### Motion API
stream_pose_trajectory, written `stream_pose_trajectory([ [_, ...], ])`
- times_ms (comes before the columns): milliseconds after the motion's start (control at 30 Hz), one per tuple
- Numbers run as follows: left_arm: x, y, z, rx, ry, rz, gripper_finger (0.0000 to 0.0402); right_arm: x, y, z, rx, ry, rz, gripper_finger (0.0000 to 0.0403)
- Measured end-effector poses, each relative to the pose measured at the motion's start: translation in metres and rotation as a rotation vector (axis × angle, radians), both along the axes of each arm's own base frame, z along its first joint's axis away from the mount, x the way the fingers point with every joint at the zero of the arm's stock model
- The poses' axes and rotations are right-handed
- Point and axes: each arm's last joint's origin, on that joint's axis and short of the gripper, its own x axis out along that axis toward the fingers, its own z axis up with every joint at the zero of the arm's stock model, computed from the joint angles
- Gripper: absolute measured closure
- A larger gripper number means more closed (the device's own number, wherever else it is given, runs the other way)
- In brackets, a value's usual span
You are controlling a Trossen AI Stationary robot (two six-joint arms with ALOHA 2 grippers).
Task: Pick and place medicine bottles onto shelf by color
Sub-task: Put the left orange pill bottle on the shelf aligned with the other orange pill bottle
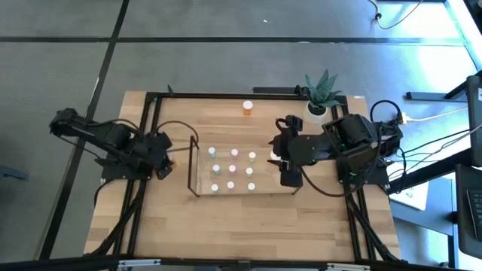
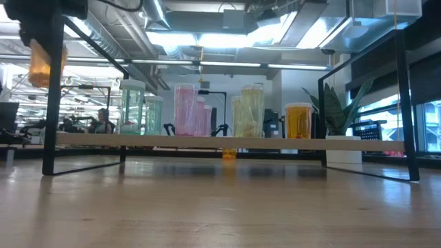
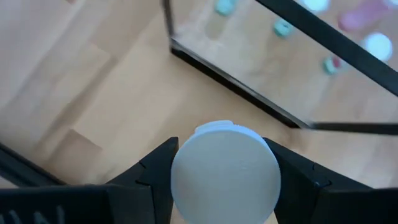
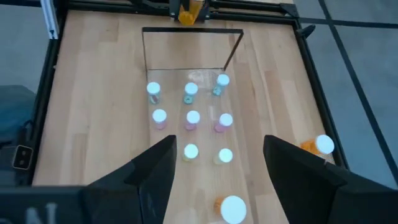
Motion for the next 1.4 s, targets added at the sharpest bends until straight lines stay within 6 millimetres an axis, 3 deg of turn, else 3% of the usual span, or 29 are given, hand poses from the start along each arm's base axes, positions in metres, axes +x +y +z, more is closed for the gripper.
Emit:
stream_pose_trajectory([
  [300, 0.011, -0.039, -0.009, -0.048, 0.013, -0.088, 0.0212, -0.006, 0.019, 0.000, 0.031, -0.013, 0.034, 0.0162],
  [600, 0.024, -0.095, -0.034, -0.081, 0.117, -0.241, 0.0212, -0.013, 0.044, -0.003, 0.017, -0.023, 0.090, 0.0162],
  [800, 0.031, -0.126, -0.047, -0.138, 0.102, -0.302, 0.0212, -0.013, 0.049, -0.002, 0.028, -0.042, 0.102, 0.0162],
  [1133, 0.058, -0.158, -0.060, -0.208, -0.048, -0.403, 0.0212, -0.012, 0.045, -0.001, -0.051, -0.066, 0.068, 0.0162],
  [1400, 0.072, -0.173, -0.058, -0.236, -0.203, -0.506, 0.0212, -0.013, 0.045, -0.002, -0.050, -0.063, 0.057, 0.0162],
])
